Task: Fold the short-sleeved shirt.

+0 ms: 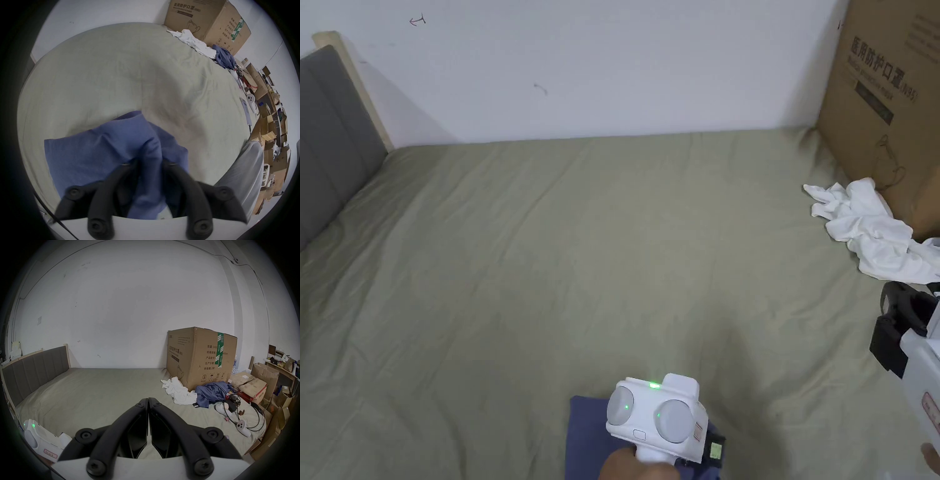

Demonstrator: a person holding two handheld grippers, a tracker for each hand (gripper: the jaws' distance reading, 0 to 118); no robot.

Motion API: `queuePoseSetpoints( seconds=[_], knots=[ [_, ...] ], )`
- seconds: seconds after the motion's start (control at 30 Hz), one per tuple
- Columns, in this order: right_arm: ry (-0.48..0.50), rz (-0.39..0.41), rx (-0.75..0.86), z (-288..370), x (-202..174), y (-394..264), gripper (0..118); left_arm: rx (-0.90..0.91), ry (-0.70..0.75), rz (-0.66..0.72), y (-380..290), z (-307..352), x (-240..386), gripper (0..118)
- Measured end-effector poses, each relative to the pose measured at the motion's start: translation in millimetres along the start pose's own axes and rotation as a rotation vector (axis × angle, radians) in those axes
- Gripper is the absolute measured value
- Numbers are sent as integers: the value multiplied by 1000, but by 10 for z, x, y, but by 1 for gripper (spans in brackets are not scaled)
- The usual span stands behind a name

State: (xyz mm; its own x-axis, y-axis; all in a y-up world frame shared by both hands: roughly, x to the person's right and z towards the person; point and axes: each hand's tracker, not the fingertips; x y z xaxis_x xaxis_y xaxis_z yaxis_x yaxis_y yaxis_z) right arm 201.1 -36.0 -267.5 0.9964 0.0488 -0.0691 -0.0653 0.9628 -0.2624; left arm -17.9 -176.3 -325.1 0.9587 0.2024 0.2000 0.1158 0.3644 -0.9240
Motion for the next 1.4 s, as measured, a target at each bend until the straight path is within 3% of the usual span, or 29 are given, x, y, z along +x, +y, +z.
queuePoseSetpoints(
  seconds=[0.07, 0.13, 0.3, 0.53, 0.6, 0.63, 0.7, 0.77, 1.13, 1.4],
  knots=[
    [0, 2, -1, -22, 30, -15, 1, 55, -61, 21, 44, 220, -4, 77],
    [2, 1, 1, -3, 22, 8, 1, 152, -100, 50, 65, 467, -45, 84],
    [3, -7, 20, 11, 43, 65, 1, 399, -105, 72, -13, 1001, -341, 84],
    [11, -2, 45, 65, -6, 161, 1, 583, 92, 70, -307, 1041, -790, 84],
    [13, -2, 47, 74, -18, 167, 1, 615, 111, 77, -411, 981, -862, 77],
    [12, -1, 45, 74, -22, 166, 1, 621, 121, 78, -456, 935, -885, 67],
    [13, -2, 41, 72, -24, 157, 1, 598, 122, 91, -519, 825, -922, 28],
    [13, -6, 36, 71, -21, 141, 1, 603, 108, 99, -617, 691, -938, 2],
    [-7, -27, 23, 36, 210, -1, 1, 476, 68, -47, -855, -73, -329, 0],
    [-41, -40, -17, -60, 437, -120, 1, 444, 96, -61, -732, -471, 40, 0]
  ],
)
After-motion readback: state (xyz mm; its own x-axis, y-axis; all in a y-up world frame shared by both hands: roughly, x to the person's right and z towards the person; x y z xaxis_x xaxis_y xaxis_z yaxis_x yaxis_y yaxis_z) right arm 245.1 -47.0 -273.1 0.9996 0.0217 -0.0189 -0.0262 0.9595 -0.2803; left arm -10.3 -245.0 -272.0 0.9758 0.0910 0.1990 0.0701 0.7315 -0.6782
